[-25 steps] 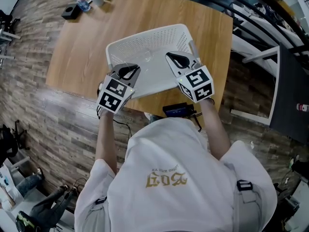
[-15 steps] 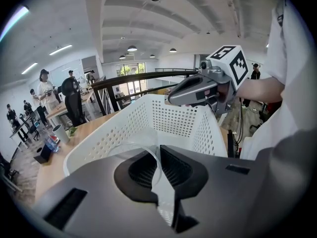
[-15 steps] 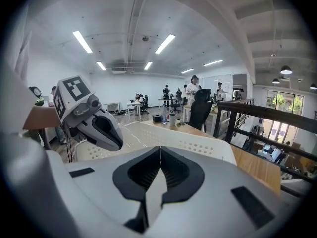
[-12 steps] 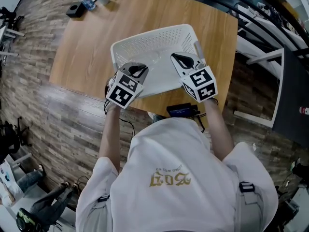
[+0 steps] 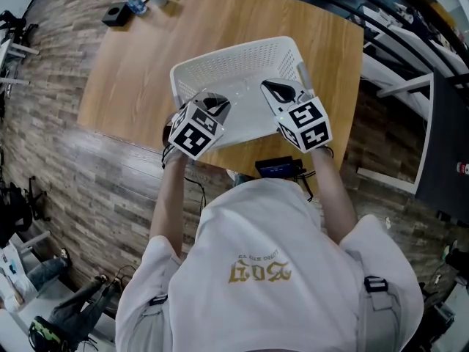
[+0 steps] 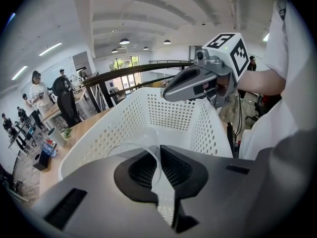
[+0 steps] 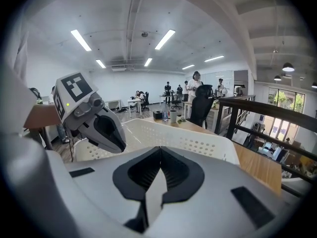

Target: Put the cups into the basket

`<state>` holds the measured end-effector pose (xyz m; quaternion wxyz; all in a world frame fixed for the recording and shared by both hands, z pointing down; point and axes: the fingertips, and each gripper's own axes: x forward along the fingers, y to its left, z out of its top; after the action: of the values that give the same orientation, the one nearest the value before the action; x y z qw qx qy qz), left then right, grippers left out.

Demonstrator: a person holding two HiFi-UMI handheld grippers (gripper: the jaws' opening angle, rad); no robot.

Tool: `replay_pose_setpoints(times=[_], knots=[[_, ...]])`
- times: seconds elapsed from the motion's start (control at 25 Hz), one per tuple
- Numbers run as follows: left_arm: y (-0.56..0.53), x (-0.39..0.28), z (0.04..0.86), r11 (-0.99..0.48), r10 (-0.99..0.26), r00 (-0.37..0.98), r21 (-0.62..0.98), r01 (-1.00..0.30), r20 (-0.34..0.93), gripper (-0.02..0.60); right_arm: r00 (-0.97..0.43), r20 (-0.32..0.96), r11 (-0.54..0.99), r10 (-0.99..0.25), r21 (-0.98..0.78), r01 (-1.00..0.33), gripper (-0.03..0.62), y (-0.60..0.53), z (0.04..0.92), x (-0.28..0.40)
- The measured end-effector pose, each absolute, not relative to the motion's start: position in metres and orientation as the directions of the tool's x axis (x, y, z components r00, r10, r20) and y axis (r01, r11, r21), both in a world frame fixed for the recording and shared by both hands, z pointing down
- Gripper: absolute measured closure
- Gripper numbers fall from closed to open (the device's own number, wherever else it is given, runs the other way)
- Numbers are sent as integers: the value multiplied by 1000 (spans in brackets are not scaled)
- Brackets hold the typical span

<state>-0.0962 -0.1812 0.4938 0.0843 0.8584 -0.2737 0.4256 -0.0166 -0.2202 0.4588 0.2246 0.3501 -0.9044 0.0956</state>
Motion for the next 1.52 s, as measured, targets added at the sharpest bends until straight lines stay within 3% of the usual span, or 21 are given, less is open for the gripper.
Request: replay_pose_setpoints(times=[1.52], knots=[[-182, -89, 561, -957, -151, 236, -82, -279, 960, 557, -674, 507, 746, -537, -88, -660, 583, -254, 470, -29]])
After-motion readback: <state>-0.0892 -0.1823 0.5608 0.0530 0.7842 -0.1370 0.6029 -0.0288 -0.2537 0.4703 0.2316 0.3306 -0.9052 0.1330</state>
